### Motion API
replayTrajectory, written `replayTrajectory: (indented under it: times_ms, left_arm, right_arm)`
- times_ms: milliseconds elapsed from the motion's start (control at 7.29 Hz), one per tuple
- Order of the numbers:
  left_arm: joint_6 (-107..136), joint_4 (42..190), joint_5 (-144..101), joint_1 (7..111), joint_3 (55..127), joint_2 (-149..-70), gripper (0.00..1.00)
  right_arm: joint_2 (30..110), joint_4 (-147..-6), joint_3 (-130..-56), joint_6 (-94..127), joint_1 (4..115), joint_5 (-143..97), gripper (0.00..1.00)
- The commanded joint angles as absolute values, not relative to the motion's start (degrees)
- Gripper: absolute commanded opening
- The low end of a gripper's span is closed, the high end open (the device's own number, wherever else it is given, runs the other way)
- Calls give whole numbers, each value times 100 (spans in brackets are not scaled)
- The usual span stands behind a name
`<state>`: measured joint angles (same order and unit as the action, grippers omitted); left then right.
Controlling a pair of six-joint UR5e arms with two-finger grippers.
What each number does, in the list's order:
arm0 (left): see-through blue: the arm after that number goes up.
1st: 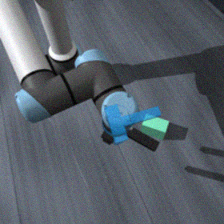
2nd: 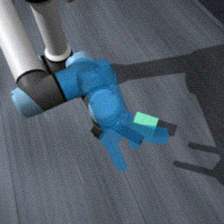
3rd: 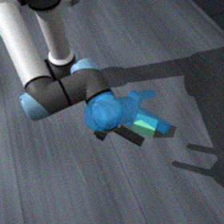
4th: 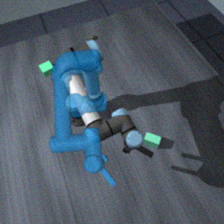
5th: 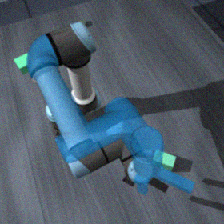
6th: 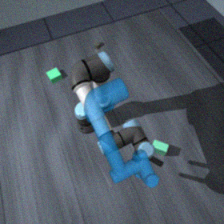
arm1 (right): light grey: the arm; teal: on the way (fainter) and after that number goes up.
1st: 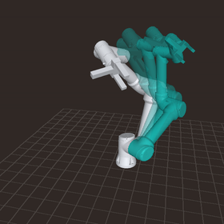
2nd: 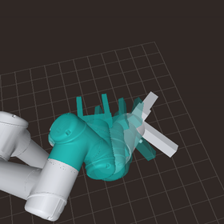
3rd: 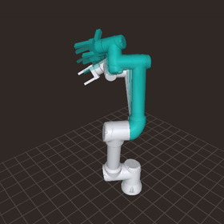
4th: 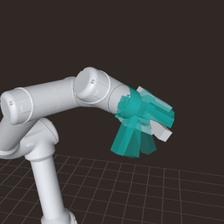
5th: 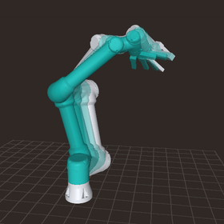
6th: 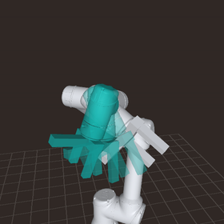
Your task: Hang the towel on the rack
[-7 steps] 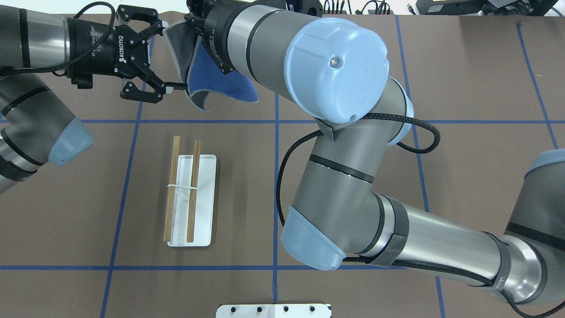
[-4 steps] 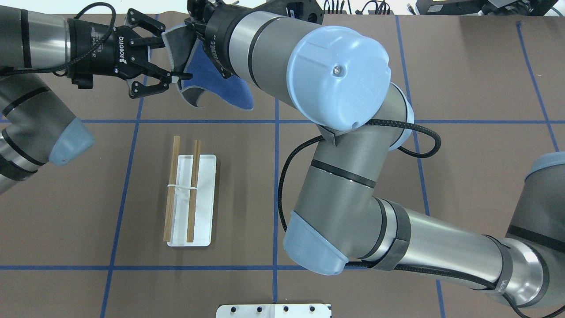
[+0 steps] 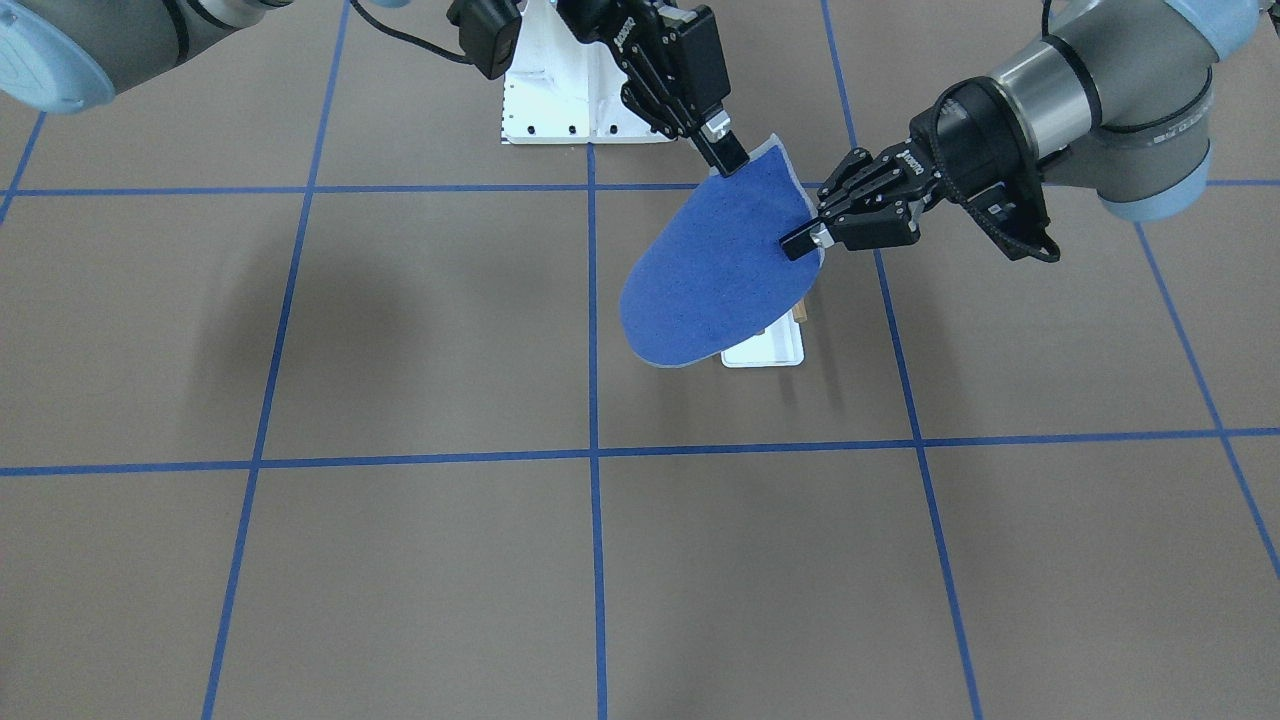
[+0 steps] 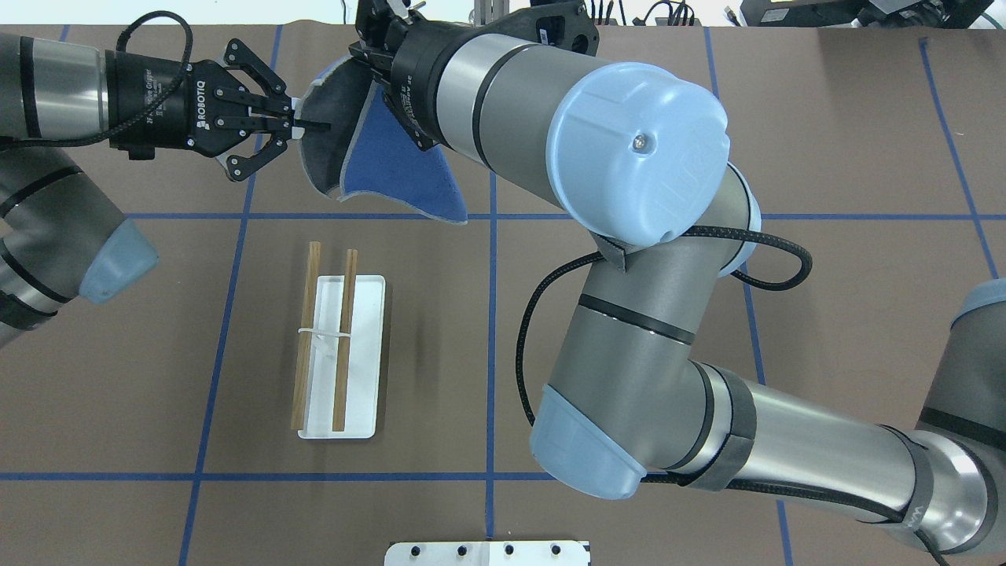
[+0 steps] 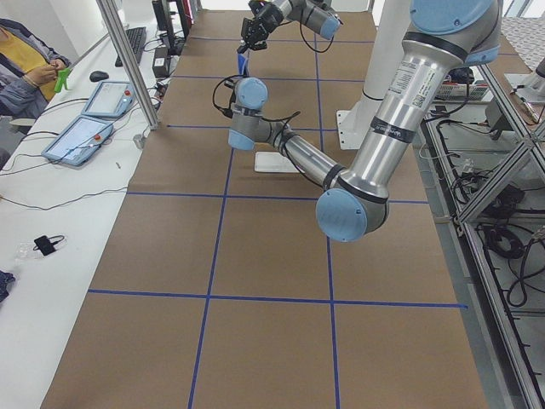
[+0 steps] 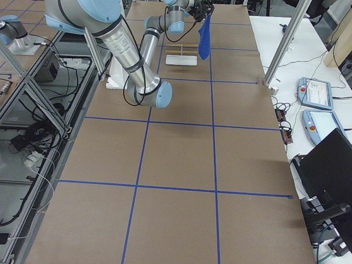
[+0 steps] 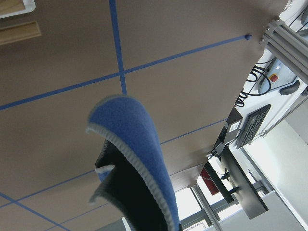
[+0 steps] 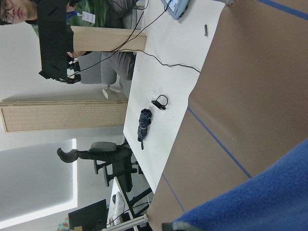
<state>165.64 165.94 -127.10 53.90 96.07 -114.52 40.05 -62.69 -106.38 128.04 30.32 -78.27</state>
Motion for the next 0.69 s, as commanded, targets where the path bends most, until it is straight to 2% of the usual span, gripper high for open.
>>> replayTrajectory:
  times_ms: [0, 412, 549]
  left_arm:
    - [15605, 16603, -12709, 5379, 9624, -11513, 0]
    - [14394, 16768, -12735, 5344, 9668, -11514, 0]
    - [13648, 17265, -12901, 5126, 9651, -11435, 0]
  right_arm:
    - [4269, -6275, -10870, 12771, 3024, -7840, 100]
    - [4893, -6240, -11503, 12456, 3006, -7866, 100]
    - [5000, -6240, -11566, 12411, 3015, -7866, 100]
